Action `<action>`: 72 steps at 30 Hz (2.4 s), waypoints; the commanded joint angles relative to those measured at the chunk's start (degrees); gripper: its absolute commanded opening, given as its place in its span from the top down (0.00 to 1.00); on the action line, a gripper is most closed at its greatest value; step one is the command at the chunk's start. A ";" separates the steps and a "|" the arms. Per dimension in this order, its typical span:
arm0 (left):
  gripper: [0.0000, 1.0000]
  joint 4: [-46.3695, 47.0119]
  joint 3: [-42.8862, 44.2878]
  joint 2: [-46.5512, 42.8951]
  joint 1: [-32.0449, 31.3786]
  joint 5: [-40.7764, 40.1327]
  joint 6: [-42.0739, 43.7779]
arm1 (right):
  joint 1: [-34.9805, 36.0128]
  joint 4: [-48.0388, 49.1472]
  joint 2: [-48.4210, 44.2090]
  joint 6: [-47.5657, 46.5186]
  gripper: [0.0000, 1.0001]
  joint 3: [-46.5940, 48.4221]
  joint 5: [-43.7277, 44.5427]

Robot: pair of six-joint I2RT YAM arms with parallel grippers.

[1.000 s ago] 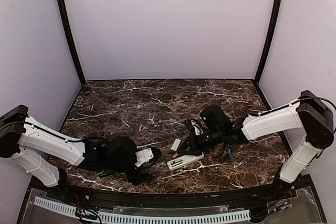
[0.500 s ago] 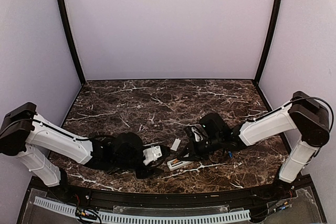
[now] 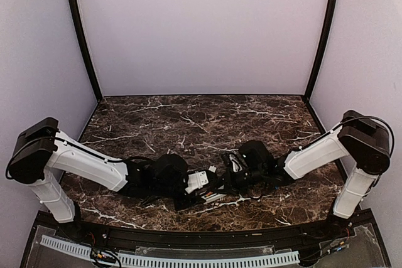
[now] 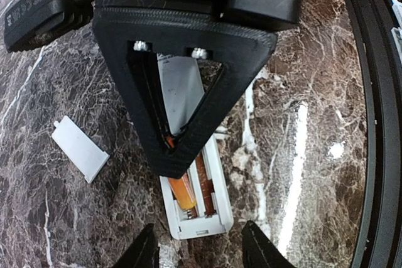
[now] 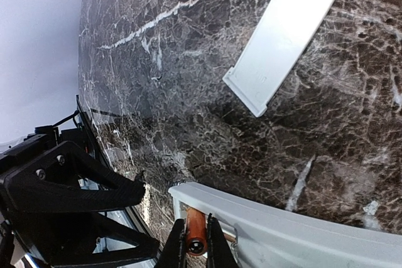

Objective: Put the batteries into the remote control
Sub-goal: Load the battery into the battery compartment.

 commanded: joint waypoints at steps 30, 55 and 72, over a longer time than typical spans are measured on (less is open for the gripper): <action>0.61 -14.12 10.61 5.81 5.38 7.78 -6.89 | 1.86 13.00 4.48 6.39 1.00 -6.68 0.84; 0.65 -10.16 11.64 10.82 4.44 8.98 -7.83 | 3.68 11.38 0.56 5.09 1.00 -8.80 7.45; 0.74 -11.00 10.20 9.75 3.57 6.06 -7.09 | 5.15 16.20 6.10 6.23 1.00 -7.12 6.53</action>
